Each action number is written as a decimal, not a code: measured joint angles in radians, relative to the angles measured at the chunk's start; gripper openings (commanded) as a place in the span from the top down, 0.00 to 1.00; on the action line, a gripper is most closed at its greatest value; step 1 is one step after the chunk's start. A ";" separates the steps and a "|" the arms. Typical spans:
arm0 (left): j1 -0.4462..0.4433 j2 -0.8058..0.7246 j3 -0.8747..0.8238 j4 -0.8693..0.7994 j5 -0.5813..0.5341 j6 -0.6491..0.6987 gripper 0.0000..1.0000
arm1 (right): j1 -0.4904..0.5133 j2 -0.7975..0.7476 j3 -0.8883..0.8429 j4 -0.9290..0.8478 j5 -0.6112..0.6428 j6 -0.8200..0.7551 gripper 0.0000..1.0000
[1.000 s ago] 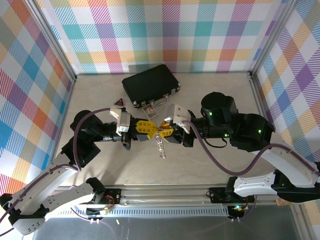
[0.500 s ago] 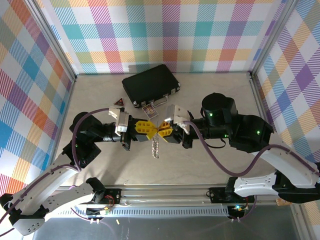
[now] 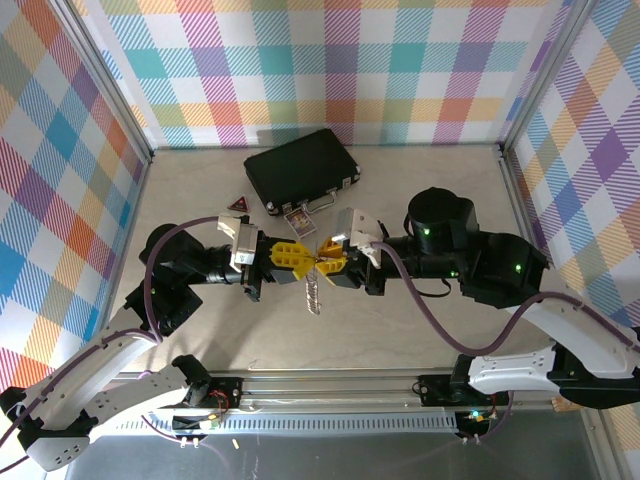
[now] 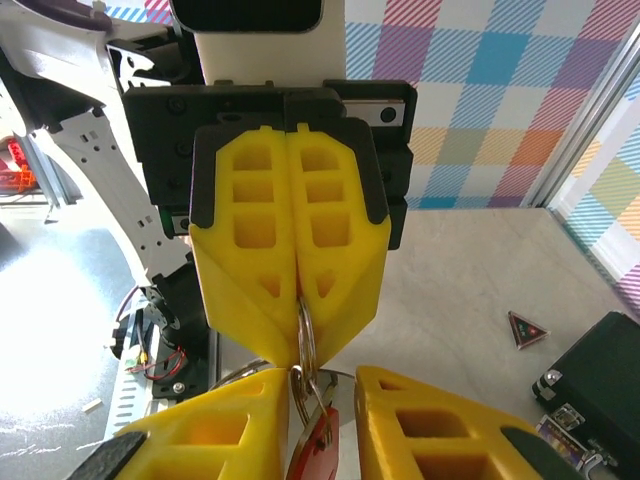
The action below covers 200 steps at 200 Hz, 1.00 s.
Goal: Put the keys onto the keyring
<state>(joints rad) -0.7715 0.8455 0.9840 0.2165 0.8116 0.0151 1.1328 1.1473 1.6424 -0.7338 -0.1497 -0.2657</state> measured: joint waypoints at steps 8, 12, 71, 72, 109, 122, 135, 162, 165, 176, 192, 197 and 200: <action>0.000 0.000 0.000 0.000 0.000 0.000 1.00 | 0.000 -0.004 -0.002 0.005 0.000 0.000 0.79; 0.000 0.000 0.000 0.000 0.000 0.000 1.00 | 0.000 -0.006 -0.005 0.010 0.000 0.001 0.80; 0.000 -0.003 -0.006 -0.003 -0.005 0.000 1.00 | 0.000 -0.015 -0.013 0.029 0.000 0.005 0.95; 0.000 -0.003 -0.006 -0.003 -0.005 0.000 1.00 | 0.000 -0.015 -0.013 0.029 0.000 0.005 0.95; 0.000 -0.006 -0.006 -0.015 -0.011 0.010 1.00 | 0.000 -0.011 -0.010 0.020 0.000 0.002 1.00; 0.000 -0.005 -0.005 -0.032 -0.016 0.018 1.00 | 0.000 -0.002 0.002 -0.001 0.005 -0.002 1.00; 0.000 -0.005 0.000 -0.061 -0.027 0.036 0.93 | 0.000 0.011 0.021 -0.031 0.014 -0.010 1.00; 0.000 0.000 0.044 -0.167 -0.066 0.102 0.81 | 0.000 0.042 0.060 -0.080 0.045 -0.033 1.00; 0.000 0.001 0.049 -0.177 -0.070 0.103 0.81 | 0.000 0.045 0.063 -0.085 0.049 -0.035 1.00; 0.000 0.003 0.069 -0.217 -0.084 0.135 0.81 | 0.000 0.057 0.069 -0.105 0.064 -0.043 1.00; 0.000 0.010 0.097 -0.271 -0.103 0.172 0.81 | 0.000 0.069 0.069 -0.130 0.084 -0.056 1.00; 0.000 0.013 0.105 -0.283 -0.107 0.186 0.81 | 0.000 0.072 0.069 -0.138 0.089 -0.058 1.00; 0.000 0.017 0.112 -0.296 -0.110 0.193 0.81 | 0.000 0.073 0.069 -0.143 0.091 -0.060 1.00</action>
<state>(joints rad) -0.7719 0.8627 1.0962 -0.0795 0.7013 0.2077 1.1328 1.2201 1.7111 -0.8772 -0.0589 -0.3256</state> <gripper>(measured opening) 0.191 0.056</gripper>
